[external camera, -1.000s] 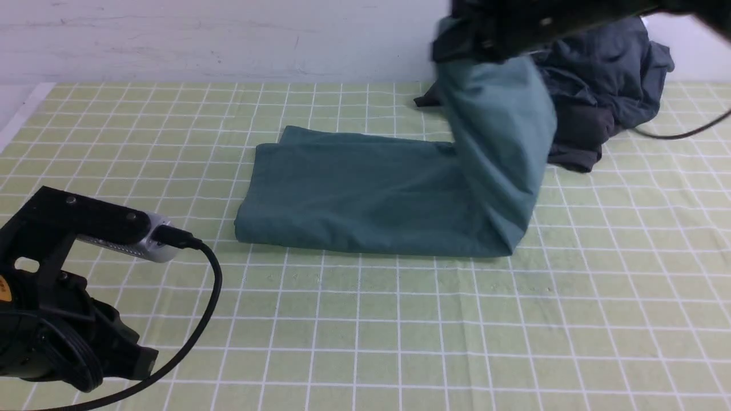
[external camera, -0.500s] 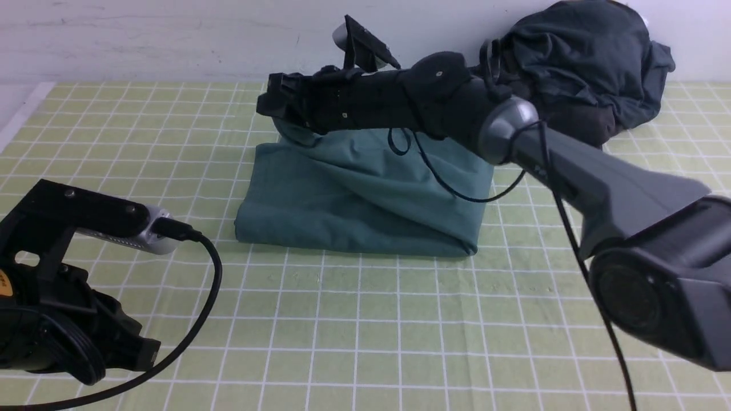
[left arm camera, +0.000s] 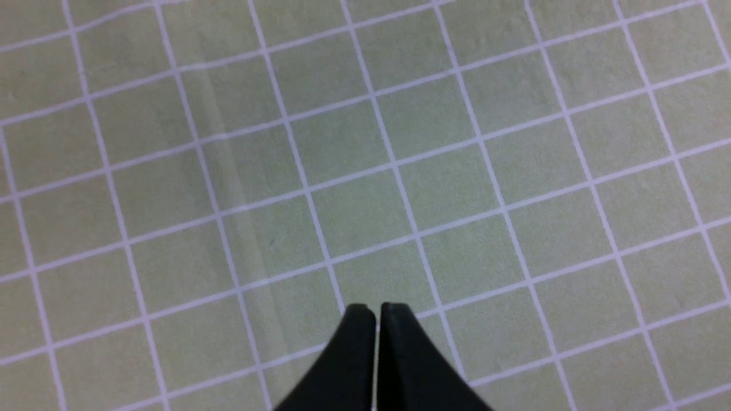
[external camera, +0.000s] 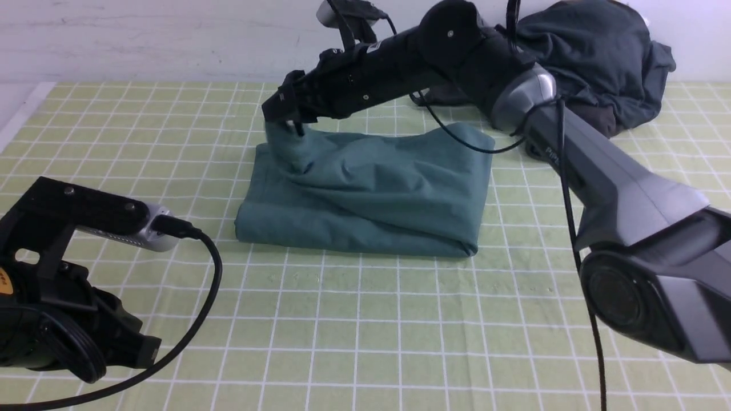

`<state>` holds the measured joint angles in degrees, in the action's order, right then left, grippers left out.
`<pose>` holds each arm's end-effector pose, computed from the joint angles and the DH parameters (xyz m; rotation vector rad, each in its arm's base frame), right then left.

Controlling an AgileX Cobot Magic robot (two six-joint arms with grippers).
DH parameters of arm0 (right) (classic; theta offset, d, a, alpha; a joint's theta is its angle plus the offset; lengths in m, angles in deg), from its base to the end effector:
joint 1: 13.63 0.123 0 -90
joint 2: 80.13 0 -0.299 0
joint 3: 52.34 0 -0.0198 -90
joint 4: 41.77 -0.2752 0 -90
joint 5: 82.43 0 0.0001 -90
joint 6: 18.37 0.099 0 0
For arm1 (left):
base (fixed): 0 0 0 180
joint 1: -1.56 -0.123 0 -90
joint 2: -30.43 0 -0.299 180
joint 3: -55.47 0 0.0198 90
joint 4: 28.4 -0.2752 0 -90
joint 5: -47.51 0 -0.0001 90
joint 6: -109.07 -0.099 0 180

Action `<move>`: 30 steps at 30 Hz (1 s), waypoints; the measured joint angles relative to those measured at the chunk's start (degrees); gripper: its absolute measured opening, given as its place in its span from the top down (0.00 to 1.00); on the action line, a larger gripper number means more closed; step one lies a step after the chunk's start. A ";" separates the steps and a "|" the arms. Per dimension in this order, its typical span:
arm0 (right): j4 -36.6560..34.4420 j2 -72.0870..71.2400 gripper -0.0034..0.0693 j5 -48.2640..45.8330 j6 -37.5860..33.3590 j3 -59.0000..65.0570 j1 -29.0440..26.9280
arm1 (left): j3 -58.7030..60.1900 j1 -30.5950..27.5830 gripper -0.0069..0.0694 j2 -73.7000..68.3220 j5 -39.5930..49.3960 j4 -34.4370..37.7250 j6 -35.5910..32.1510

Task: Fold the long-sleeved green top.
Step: Use the right arm to drag the right edge of the fabric to the left and folds it over the left edge

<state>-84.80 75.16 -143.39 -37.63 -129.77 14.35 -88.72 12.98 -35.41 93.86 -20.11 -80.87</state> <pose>0.4992 0.3321 0.2734 -0.7957 2.1769 1.0269 0.1976 -0.0505 0.2764 0.3892 2.5504 -0.1817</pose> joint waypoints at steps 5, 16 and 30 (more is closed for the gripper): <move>8.54 -0.75 0.44 -1.32 1.28 -1.76 0.84 | 0.00 0.00 0.91 0.00 -0.07 0.00 0.00; 24.44 1.98 0.73 -2.40 12.12 -1.87 4.99 | 0.00 0.00 0.91 0.35 -0.35 0.17 0.00; 33.08 7.54 0.97 -1.55 12.22 -1.68 10.57 | 7.26 0.00 0.91 27.08 -14.21 0.85 -5.08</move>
<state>-51.72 82.70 -144.94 -25.42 -131.45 24.92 -81.46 12.98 -8.33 79.66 -19.27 -85.95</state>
